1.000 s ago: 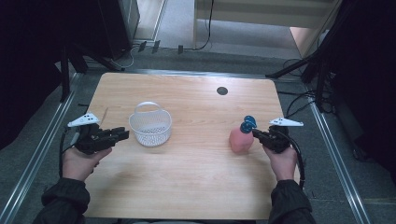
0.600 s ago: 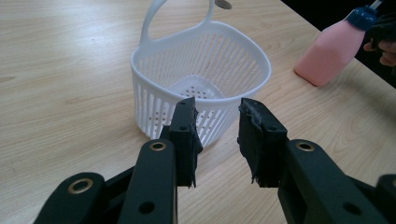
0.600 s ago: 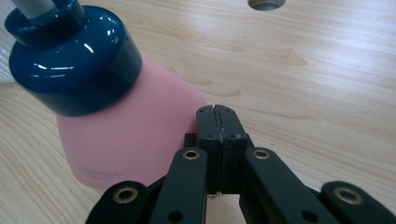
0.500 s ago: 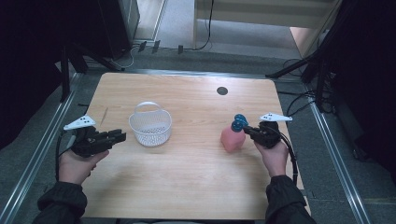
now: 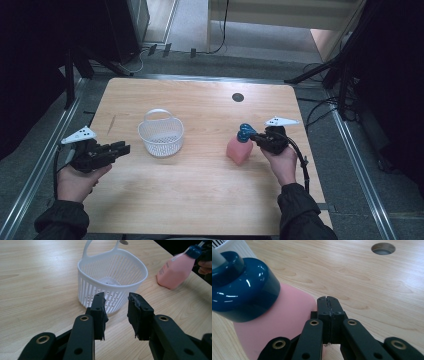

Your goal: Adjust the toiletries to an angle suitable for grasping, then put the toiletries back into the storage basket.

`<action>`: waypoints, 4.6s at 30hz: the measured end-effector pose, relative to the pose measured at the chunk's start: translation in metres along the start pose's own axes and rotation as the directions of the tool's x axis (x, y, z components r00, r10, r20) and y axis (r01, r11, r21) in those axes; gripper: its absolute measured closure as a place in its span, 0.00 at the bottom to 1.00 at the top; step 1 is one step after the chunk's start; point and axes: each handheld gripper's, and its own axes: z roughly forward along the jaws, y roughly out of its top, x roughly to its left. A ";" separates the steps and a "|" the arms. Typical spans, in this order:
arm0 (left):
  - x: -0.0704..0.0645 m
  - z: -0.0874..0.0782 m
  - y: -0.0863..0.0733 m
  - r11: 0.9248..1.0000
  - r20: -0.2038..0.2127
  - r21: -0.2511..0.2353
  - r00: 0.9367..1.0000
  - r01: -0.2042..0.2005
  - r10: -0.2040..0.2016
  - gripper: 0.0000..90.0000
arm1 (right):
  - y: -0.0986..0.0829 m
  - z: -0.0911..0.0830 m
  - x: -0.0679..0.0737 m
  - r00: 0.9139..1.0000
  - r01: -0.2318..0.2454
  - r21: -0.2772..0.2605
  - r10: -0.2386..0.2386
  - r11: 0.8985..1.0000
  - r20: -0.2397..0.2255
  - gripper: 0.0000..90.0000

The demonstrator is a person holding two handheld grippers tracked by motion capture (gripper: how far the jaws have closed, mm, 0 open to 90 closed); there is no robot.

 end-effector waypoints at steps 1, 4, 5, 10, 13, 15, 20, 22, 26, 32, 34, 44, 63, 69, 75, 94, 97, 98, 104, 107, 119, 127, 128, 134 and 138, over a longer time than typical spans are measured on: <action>0.000 0.000 0.000 1.000 0.001 0.000 1.000 0.000 0.000 0.74 | 0.001 0.001 0.001 1.000 0.002 0.001 -0.002 1.000 -0.004 1.00; 0.000 0.001 0.000 1.000 0.002 0.000 1.000 -0.001 0.001 0.74 | 0.002 0.004 0.005 1.000 0.004 0.006 -0.004 1.000 -0.018 0.98; 0.000 0.001 0.000 1.000 0.005 0.003 1.000 -0.001 0.001 0.74 | 0.002 0.005 0.005 1.000 0.008 0.004 -0.008 1.000 -0.020 0.98; 0.001 0.003 0.001 1.000 0.010 0.004 1.000 -0.005 0.005 0.73 | 0.003 0.004 0.007 1.000 0.006 0.021 -0.006 1.000 0.003 0.94; 0.002 0.005 0.003 1.000 0.018 0.013 1.000 0.009 -0.009 0.70 | 0.005 -0.005 0.006 1.000 0.008 -0.004 -0.008 1.000 0.024 0.90; 0.002 0.008 0.004 1.000 0.013 0.023 1.000 0.011 -0.011 0.66 | 0.006 -0.014 0.006 0.999 -0.009 -0.041 0.010 0.999 0.034 0.89; 0.001 0.016 0.008 0.999 0.022 0.035 1.000 -0.006 0.006 0.60 | 0.006 -0.031 0.012 0.999 -0.008 -0.090 0.012 0.996 0.048 0.83; 0.001 0.019 0.009 0.999 0.029 0.038 1.000 -0.012 0.010 0.59 | 0.005 -0.037 0.016 0.998 0.001 -0.109 0.005 0.994 0.060 0.81; 0.001 0.023 0.012 0.999 0.037 0.046 0.999 -0.018 0.017 0.57 | 0.003 -0.046 0.021 0.999 -0.017 -0.138 0.024 0.990 0.045 0.77; 0.001 0.031 0.017 0.998 0.057 0.049 0.998 -0.028 0.026 0.56 | 0.001 -0.059 0.032 0.999 -0.015 -0.164 0.022 0.986 0.041 0.71; 0.000 0.033 0.018 0.998 0.062 0.052 0.998 -0.033 0.029 0.56 | 0.000 -0.062 0.035 0.998 -0.019 -0.173 0.028 0.985 0.047 0.69; -0.002 0.041 0.023 0.997 0.082 0.058 0.996 -0.050 0.045 0.55 | -0.004 -0.069 0.050 0.996 -0.061 -0.194 0.073 0.979 0.057 0.63; -0.002 0.041 0.023 0.997 0.083 0.063 0.995 -0.054 0.049 0.54 | -0.001 -0.053 0.078 0.989 -0.079 -0.197 0.102 0.977 0.111 0.53; -0.002 0.040 0.022 0.997 0.081 0.063 0.996 -0.053 0.048 0.54 | 0.002 -0.048 0.083 0.986 -0.060 -0.212 0.091 0.975 0.140 0.53; -0.002 0.036 0.021 0.997 0.075 0.062 0.996 -0.051 0.046 0.54 | 0.006 -0.040 0.086 0.986 -0.044 -0.202 0.074 0.978 0.147 0.54; -0.001 0.027 0.014 0.998 0.053 0.058 0.998 -0.033 0.030 0.54 | 0.016 -0.025 0.086 0.985 -0.031 -0.202 0.065 0.979 0.162 0.61; -0.001 0.026 0.013 0.998 0.050 0.055 0.998 -0.030 0.028 0.54 | 0.016 -0.025 0.087 0.984 -0.026 -0.208 0.062 0.978 0.167 0.63; -0.001 0.025 0.012 0.998 0.049 0.056 0.998 -0.030 0.027 0.54 | 0.017 -0.025 0.087 0.984 -0.019 -0.207 0.055 0.978 0.172 0.64; 0.000 0.023 0.011 0.998 0.045 0.052 0.999 -0.025 0.023 0.54 | 0.018 -0.025 0.091 0.980 0.006 -0.210 0.036 0.978 0.198 0.67; 0.001 0.023 0.011 0.998 0.044 0.052 0.999 -0.024 0.022 0.54 | 0.017 -0.024 0.092 0.977 0.016 -0.220 0.031 0.975 0.210 0.68; 0.002 0.023 0.011 0.998 0.043 0.053 0.999 -0.023 0.020 0.55 | 0.014 -0.025 0.093 0.978 0.034 -0.239 0.017 0.970 0.209 0.71; 0.003 0.022 0.010 0.998 0.044 0.054 0.999 -0.022 0.019 0.55 | 0.016 -0.028 0.090 0.982 0.052 -0.252 -0.004 0.966 0.187 0.81; 0.003 0.022 0.010 0.998 0.043 0.054 0.999 -0.022 0.020 0.55 | 0.016 -0.028 0.089 0.983 0.051 -0.251 -0.004 0.967 0.185 0.81; 0.003 0.023 0.010 0.998 0.043 0.054 0.999 -0.022 0.020 0.55 | 0.017 -0.029 0.088 0.984 0.049 -0.248 -0.005 0.968 0.178 0.81; 0.003 0.022 0.010 0.998 0.044 0.054 0.999 -0.021 0.019 0.55 | 0.018 -0.029 0.088 0.985 0.047 -0.238 -0.005 0.970 0.175 0.81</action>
